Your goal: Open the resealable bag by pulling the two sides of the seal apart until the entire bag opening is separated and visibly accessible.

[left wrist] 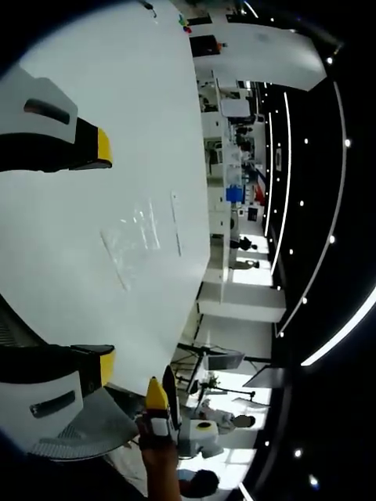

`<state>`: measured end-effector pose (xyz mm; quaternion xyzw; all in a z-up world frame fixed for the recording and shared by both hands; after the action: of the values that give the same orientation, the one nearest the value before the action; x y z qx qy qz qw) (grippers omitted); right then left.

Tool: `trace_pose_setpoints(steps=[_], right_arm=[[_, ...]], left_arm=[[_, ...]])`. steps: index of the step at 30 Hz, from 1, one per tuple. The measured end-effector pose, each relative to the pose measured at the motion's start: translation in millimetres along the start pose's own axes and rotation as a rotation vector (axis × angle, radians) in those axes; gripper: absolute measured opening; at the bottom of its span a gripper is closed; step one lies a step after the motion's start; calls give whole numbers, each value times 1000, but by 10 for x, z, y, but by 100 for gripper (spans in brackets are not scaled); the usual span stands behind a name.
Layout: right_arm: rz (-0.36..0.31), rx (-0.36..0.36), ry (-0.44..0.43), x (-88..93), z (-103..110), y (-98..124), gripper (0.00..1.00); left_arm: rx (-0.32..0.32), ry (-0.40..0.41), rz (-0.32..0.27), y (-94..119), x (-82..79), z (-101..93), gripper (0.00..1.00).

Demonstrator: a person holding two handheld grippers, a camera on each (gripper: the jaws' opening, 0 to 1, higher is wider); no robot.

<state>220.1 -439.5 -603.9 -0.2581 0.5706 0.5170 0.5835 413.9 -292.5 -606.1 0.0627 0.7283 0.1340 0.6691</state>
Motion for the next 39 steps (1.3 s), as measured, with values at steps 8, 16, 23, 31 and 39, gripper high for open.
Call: trace_pose_setpoints(steps=[8, 16, 23, 31, 39], right_arm=[[-1, 1, 1, -3, -4, 21, 78], [14, 1, 0, 35, 5, 39, 78], [14, 4, -7, 43, 0, 51, 78], [16, 6, -11, 57, -6, 43, 78], [25, 4, -6, 65, -12, 27, 77]], left_arm=[[3, -3, -1, 9, 2, -12, 91], [9, -10, 6, 11, 10, -21, 91], [11, -12, 10, 8, 11, -23, 91], [12, -11, 14, 0, 15, -26, 90], [14, -11, 19, -21, 28, -9, 90]])
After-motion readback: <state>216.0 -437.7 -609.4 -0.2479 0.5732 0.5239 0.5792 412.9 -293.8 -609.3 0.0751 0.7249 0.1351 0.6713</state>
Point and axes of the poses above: the point that each gripper's makers call its tool centre point, and the gripper's own axes: y roughly backward along the fingers, z roughly to its left, x roughly out of its underside, the point moved 3 cm from there along y, roughly backward along the fingers, and after that the axes turned 4 degrees about -y, right-handed, at the moved point
